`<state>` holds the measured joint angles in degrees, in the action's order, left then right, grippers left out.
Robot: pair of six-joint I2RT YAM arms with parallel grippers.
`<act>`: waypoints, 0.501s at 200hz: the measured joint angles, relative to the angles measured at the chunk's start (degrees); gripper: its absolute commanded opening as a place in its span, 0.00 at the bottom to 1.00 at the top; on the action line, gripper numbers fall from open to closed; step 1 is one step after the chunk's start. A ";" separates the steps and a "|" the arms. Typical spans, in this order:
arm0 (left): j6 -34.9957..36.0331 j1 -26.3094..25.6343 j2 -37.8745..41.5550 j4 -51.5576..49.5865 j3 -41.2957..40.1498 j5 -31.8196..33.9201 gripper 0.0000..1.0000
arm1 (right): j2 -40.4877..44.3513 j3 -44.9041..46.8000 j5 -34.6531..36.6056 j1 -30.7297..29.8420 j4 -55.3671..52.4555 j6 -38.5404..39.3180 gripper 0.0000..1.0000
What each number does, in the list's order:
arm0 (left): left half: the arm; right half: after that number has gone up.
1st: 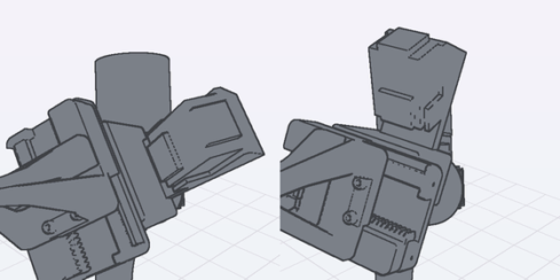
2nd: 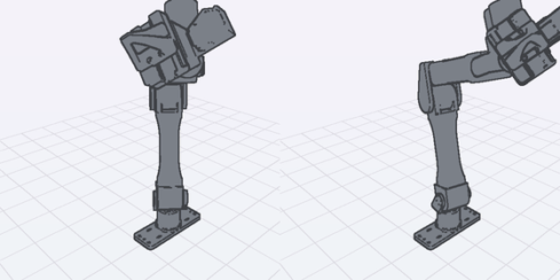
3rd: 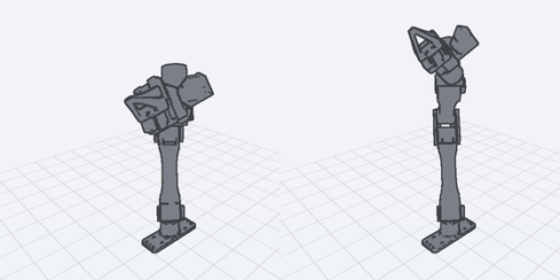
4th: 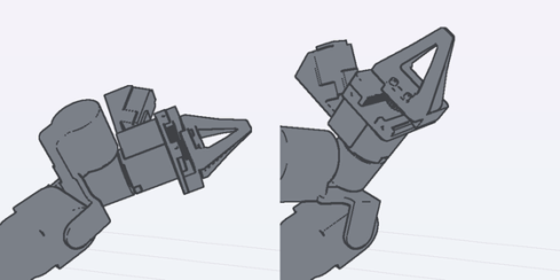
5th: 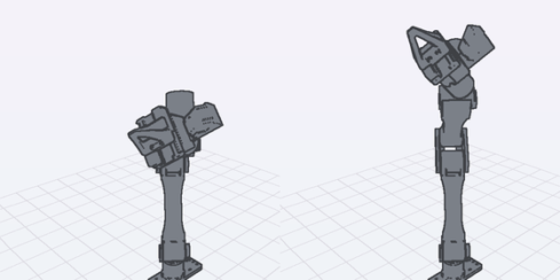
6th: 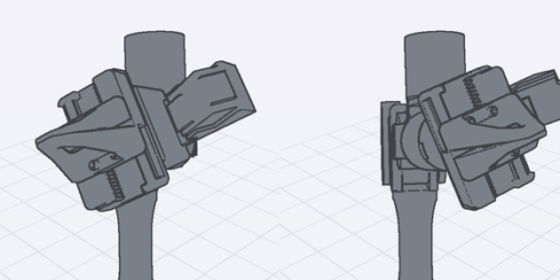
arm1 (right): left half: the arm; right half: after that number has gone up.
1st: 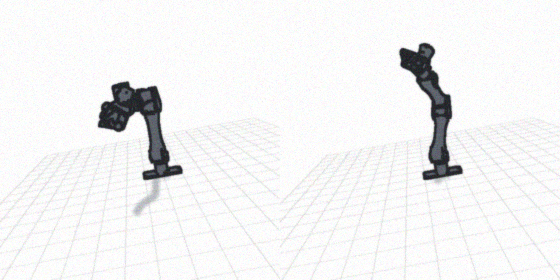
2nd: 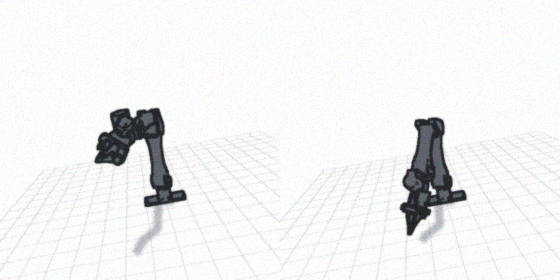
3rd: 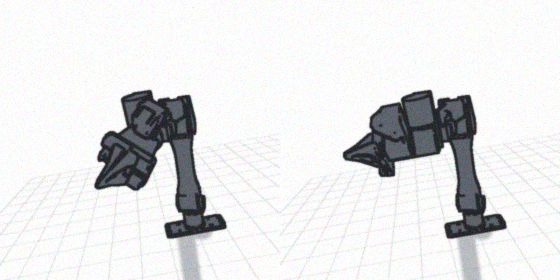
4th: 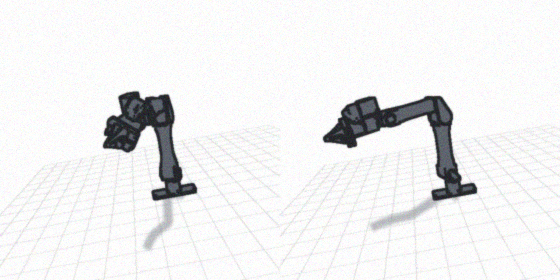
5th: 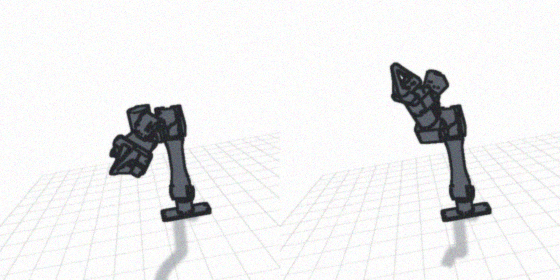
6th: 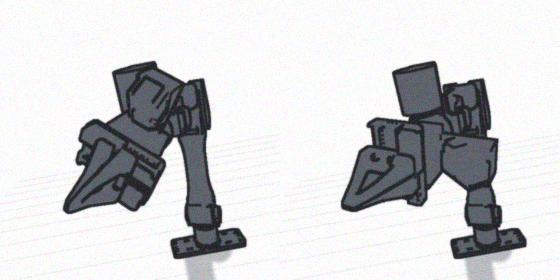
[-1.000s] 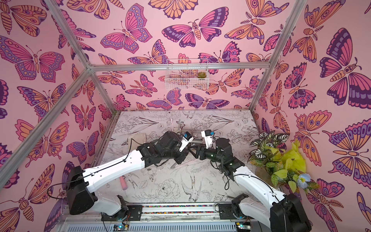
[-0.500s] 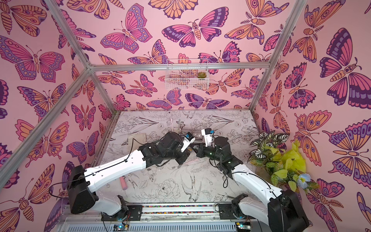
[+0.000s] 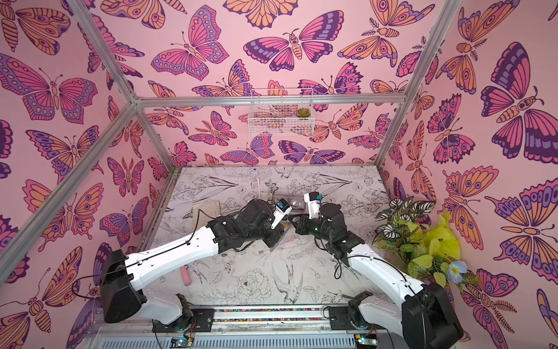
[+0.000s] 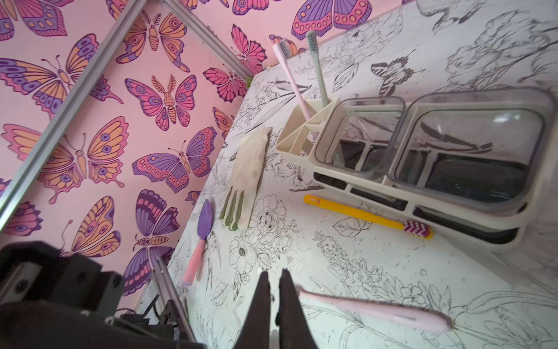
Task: Place the toothbrush into the toothbrush holder
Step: Pick up the toothbrush from the center of the board.
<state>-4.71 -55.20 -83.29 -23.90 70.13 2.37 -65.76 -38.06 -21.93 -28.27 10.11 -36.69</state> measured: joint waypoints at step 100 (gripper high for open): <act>-3.32 8.02 14.56 5.51 -18.97 15.78 0.17 | -9.68 -24.48 6.62 -1.55 -12.52 10.29 0.00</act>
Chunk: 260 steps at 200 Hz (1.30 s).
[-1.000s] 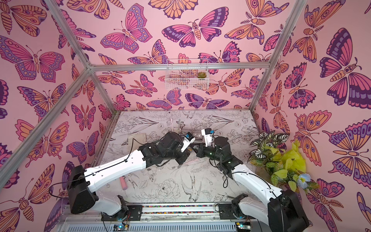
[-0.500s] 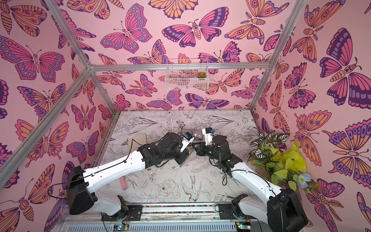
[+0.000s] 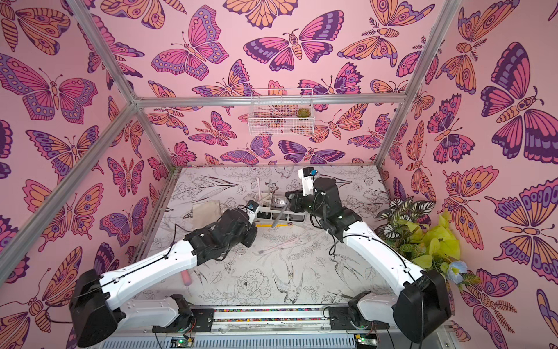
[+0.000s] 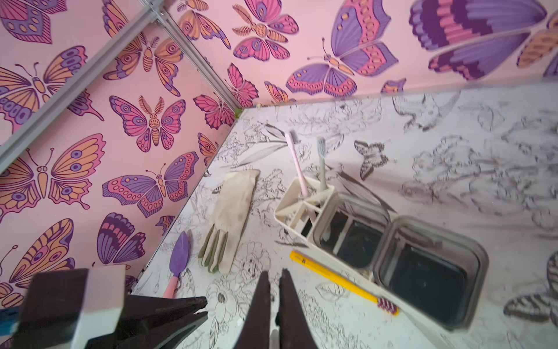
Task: Place the toothbrush into the toothbrush holder
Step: Pick up the toothbrush from the center of the board, then place the toothbrush in the toothbrush holder.
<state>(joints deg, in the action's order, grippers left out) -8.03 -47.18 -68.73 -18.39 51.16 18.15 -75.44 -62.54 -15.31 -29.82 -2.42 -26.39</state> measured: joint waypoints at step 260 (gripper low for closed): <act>0.92 0.79 13.11 13.70 -16.92 17.49 0.35 | -35.28 -45.46 5.68 -0.87 -13.70 10.69 0.00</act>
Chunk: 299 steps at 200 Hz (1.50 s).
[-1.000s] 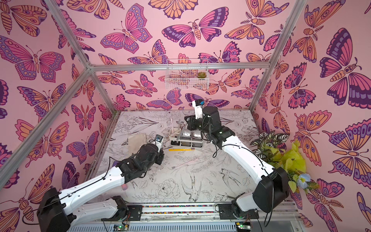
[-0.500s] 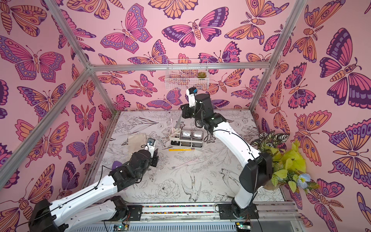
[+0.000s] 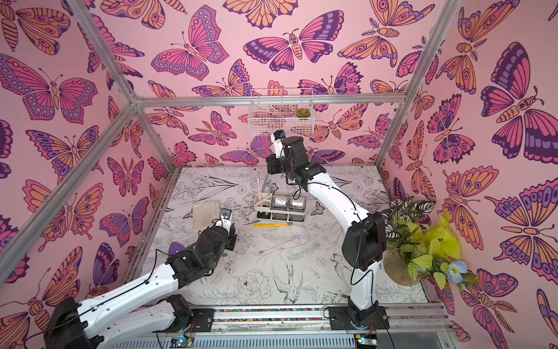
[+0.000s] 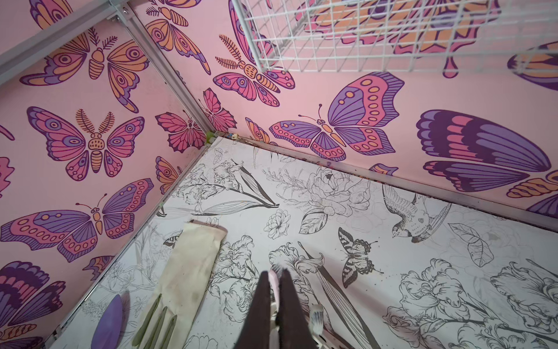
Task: Place the toothbrush into the toothbrush holder
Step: Place the toothbrush in the toothbrush holder.
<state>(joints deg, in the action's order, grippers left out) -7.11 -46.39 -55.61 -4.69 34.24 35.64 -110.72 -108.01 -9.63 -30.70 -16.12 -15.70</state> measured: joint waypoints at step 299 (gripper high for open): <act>0.04 0.37 -1.64 0.24 0.00 0.37 0.39 | -6.67 6.34 12.76 -5.88 5.73 6.58 0.00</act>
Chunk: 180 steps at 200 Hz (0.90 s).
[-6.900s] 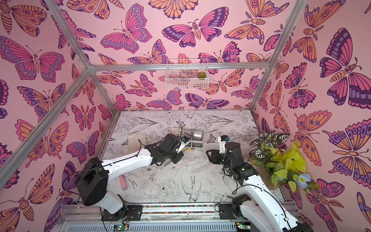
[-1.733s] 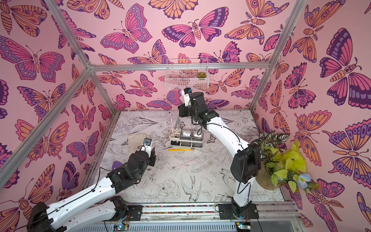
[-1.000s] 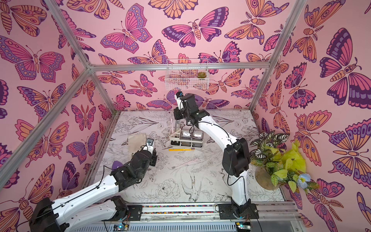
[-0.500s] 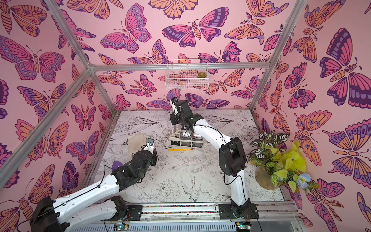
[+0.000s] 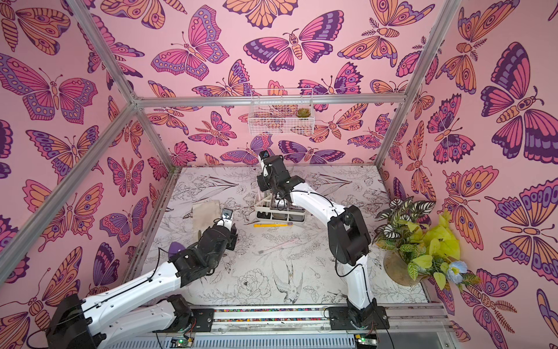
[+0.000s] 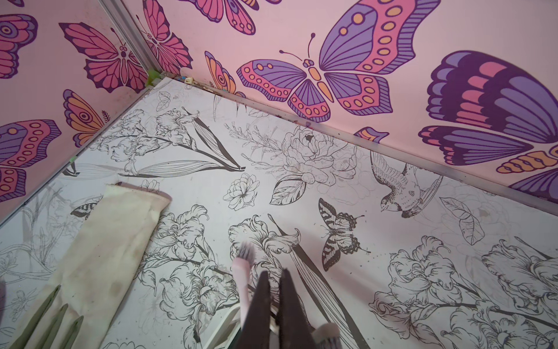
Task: Place the toothbrush into the toothbrush holder
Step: Place the toothbrush in the toothbrush holder.
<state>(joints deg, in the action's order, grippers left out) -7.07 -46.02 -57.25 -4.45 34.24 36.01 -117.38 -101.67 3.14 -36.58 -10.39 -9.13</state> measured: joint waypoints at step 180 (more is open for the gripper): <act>-0.02 0.00 -0.24 0.00 0.00 -0.26 0.53 | -1.88 2.67 3.39 -1.31 3.43 -1.57 0.07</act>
<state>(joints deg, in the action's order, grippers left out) -7.09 -46.02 -57.49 -4.45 34.24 35.75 -119.26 -99.00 6.52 -37.89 -6.96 -10.70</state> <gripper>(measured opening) 0.515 0.089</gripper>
